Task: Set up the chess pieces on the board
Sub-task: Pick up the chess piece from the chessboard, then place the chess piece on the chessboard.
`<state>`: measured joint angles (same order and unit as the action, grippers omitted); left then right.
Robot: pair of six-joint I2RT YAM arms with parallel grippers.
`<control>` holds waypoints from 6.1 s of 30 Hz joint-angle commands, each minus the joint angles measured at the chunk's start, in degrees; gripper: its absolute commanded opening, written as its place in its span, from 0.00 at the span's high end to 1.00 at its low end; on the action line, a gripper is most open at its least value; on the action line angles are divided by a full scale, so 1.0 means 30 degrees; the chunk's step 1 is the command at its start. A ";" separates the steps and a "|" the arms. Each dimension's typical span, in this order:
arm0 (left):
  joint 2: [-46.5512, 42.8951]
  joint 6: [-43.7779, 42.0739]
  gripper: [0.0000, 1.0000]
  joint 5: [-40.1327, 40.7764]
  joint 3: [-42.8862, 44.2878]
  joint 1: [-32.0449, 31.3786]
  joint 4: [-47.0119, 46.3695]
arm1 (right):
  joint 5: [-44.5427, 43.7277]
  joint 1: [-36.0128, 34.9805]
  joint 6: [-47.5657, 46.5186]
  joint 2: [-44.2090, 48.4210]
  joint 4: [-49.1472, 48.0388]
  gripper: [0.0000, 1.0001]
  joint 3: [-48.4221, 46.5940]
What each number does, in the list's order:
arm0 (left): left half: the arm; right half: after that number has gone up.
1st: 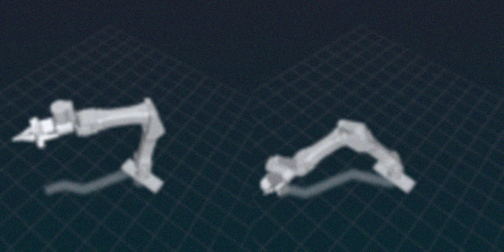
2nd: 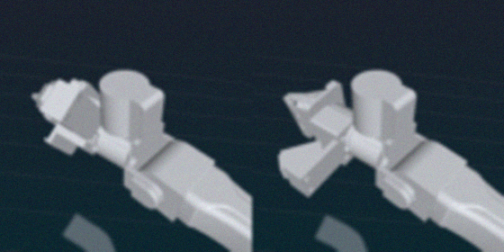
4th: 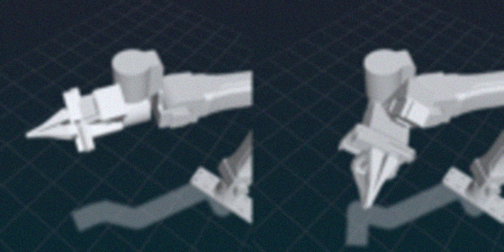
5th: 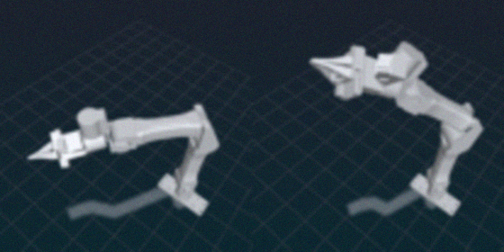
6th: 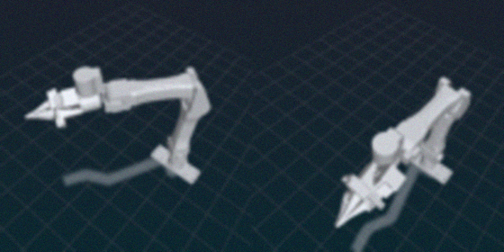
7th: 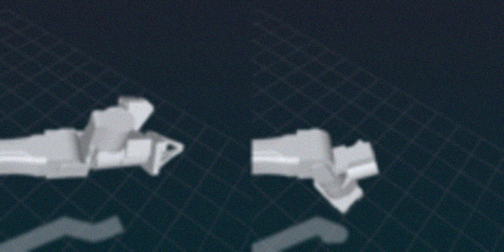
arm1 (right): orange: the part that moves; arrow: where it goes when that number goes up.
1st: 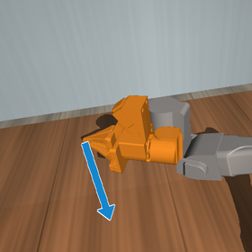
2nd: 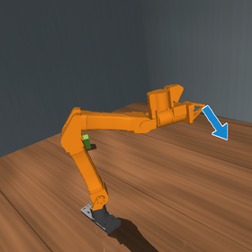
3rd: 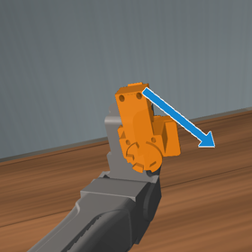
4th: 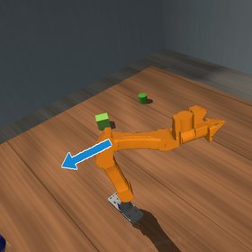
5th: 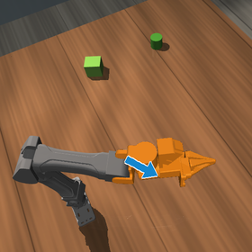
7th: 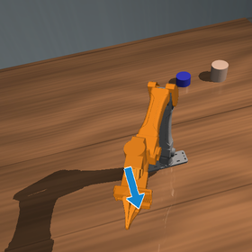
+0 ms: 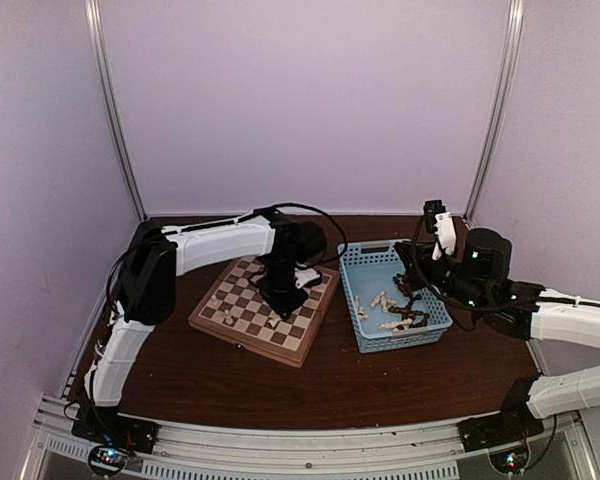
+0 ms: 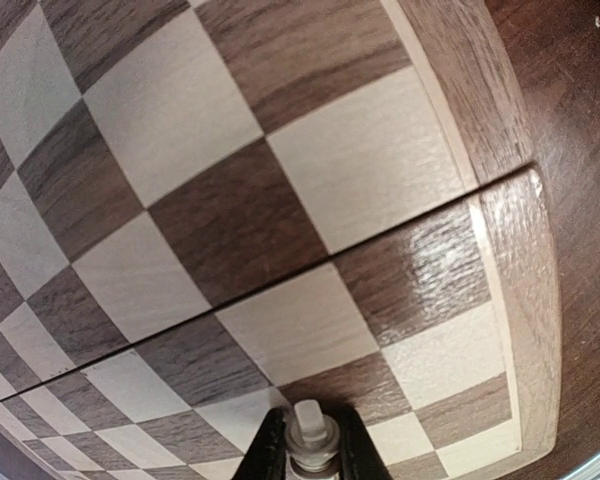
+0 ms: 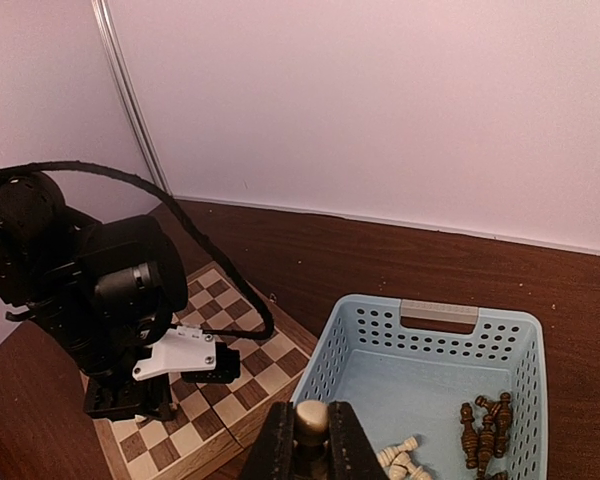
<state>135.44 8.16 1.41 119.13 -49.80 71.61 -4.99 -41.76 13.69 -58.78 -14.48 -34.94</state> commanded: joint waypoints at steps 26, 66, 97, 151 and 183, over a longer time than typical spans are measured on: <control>-1.9442 0.3072 1.00 0.3443 -2.3451 0.0069 -2.5342 | 0.0543 0.0151 0.0346 0.0036 0.0014 0.96 -0.0425; -1.4416 0.1103 1.00 0.0090 -3.2030 -0.0392 -4.1211 | 0.0653 0.0148 0.0885 0.0113 -0.0476 0.97 0.0077; -1.2720 0.0488 0.97 0.2756 -3.2344 -0.0392 -4.3076 | 0.0694 0.0136 0.0995 0.0025 -0.0459 0.97 0.0132; -2.1818 0.0741 0.31 0.0982 -2.6650 -0.0324 -2.6382 | 0.9579 0.0022 0.0713 -0.5041 0.0389 0.98 -0.3795; -2.6000 0.5352 0.05 -0.2268 -2.4949 0.2977 -1.8795 | 0.0220 -0.6401 0.0733 -1.4490 -0.4952 0.99 -0.6347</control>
<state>58.65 24.99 -7.94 45.10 -41.30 13.87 7.07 -58.48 14.79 -101.71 -23.14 -56.47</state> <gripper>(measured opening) 0.951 0.107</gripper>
